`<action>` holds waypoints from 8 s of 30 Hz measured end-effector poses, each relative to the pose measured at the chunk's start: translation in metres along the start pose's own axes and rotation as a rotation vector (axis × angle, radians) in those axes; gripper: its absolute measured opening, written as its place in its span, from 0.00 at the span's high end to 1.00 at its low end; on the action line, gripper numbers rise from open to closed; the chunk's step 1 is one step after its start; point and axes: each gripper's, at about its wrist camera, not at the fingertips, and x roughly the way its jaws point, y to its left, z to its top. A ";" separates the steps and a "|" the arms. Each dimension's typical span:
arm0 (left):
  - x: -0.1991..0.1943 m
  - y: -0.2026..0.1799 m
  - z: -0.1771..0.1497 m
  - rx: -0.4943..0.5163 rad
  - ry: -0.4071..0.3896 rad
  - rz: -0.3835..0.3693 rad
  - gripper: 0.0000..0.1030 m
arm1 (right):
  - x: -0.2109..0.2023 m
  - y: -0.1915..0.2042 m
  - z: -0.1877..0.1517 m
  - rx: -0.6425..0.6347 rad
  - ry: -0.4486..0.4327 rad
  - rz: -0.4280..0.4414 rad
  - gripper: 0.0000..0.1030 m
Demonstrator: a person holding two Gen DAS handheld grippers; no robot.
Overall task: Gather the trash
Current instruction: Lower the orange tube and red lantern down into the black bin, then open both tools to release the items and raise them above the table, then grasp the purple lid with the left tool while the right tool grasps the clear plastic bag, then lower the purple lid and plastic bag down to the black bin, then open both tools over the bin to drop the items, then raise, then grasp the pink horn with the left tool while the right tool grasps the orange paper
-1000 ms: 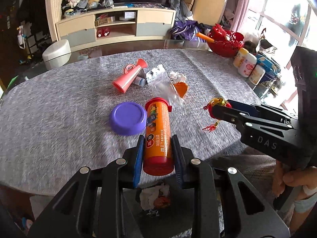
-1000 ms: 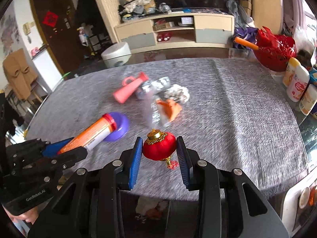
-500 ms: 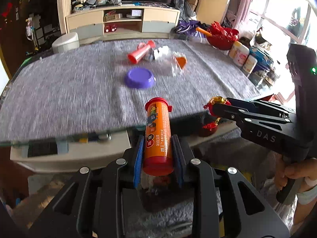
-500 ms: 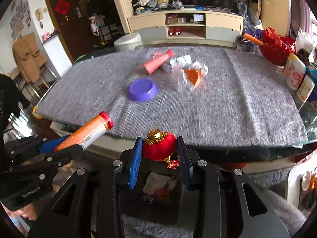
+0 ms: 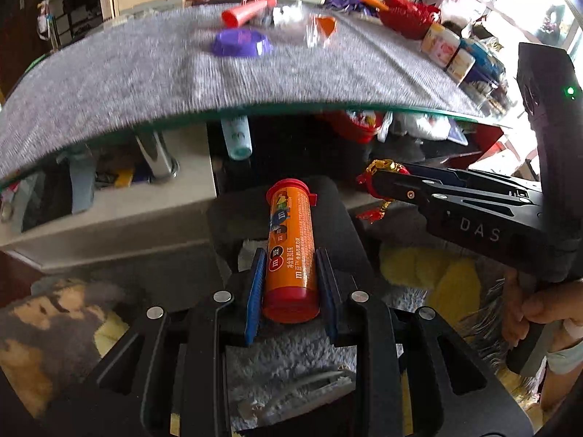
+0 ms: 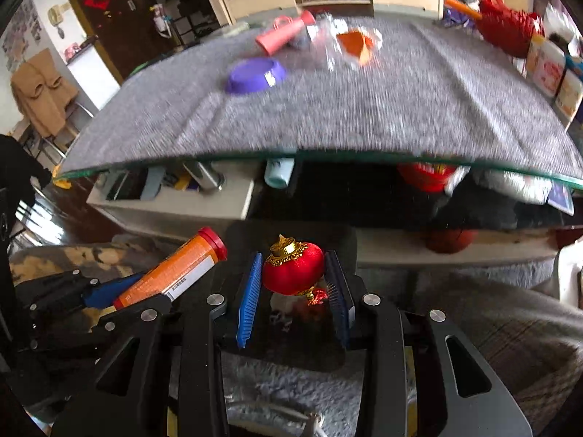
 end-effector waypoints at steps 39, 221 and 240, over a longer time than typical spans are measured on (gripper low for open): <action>-0.019 0.013 0.052 -0.030 -0.019 0.070 0.26 | -0.029 -0.028 0.064 0.063 -0.105 -0.023 0.23; 0.017 0.068 0.247 -0.018 -0.072 0.106 0.08 | 0.015 -0.053 0.206 0.001 -0.140 -0.066 0.20; 0.098 0.080 0.297 0.016 -0.030 0.069 0.18 | 0.050 -0.062 0.213 0.025 -0.088 -0.006 0.62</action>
